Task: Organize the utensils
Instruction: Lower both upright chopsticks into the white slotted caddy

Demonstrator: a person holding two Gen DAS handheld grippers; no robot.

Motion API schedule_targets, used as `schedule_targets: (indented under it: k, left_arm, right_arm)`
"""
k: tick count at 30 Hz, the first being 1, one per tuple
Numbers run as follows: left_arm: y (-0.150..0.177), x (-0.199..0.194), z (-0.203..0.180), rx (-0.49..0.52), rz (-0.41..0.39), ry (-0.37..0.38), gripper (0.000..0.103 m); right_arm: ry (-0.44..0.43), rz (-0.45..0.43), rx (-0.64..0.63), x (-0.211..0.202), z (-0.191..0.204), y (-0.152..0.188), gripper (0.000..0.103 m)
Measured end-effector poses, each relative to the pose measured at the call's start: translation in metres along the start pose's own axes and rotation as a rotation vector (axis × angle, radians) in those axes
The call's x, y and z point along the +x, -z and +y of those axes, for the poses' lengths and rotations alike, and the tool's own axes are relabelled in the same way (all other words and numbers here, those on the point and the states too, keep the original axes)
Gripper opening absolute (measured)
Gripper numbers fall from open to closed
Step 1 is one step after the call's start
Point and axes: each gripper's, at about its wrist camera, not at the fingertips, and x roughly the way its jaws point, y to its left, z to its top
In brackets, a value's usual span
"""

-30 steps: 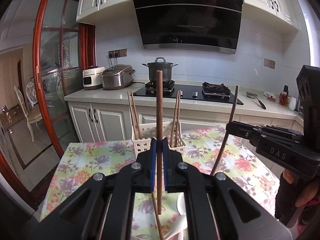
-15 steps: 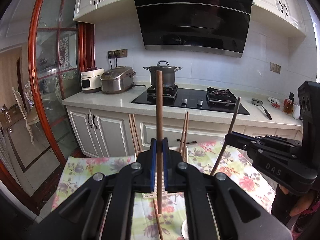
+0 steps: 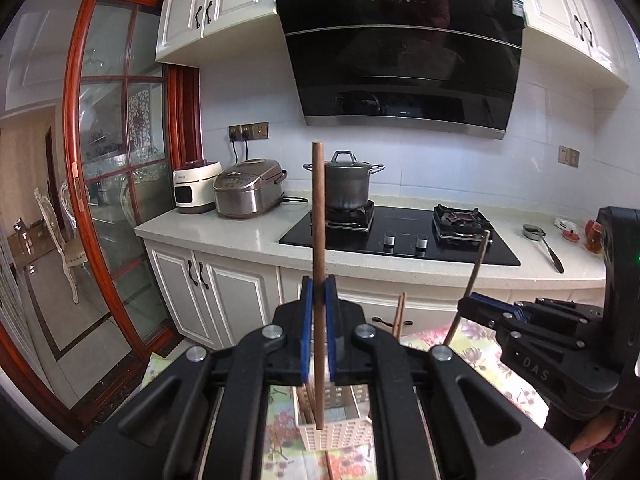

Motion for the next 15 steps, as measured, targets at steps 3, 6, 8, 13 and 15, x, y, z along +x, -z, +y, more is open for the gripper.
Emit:
schedule_targets:
  k: [3,6,8,13,15]
  left_arm:
    - [0.0,0.017,0.002,-0.005,0.02,0.004,0.006]
    - [0.005,0.035,0.002,-0.003,0.048,0.01,0.006]
    - [0.012,0.048,0.004,-0.011,0.074,0.023,0.006]
    - [0.035,0.078,0.008,-0.027,0.161,0.058,0.006]
    - [0.045,0.089,0.009,-0.026,0.19,0.055,0.006]
  right_arm:
    - [0.002,0.022,-0.001,0.016,-0.003,-0.002,0.006]
    - [0.001,0.053,0.0,0.034,-0.006,0.002,0.006]
    - [-0.003,0.082,0.0,0.046,-0.007,0.008,0.006]
    - [-0.012,0.156,0.014,0.076,-0.011,0.026,0.006]
    - [-0.016,0.186,0.017,0.087,-0.011,0.033,0.006]
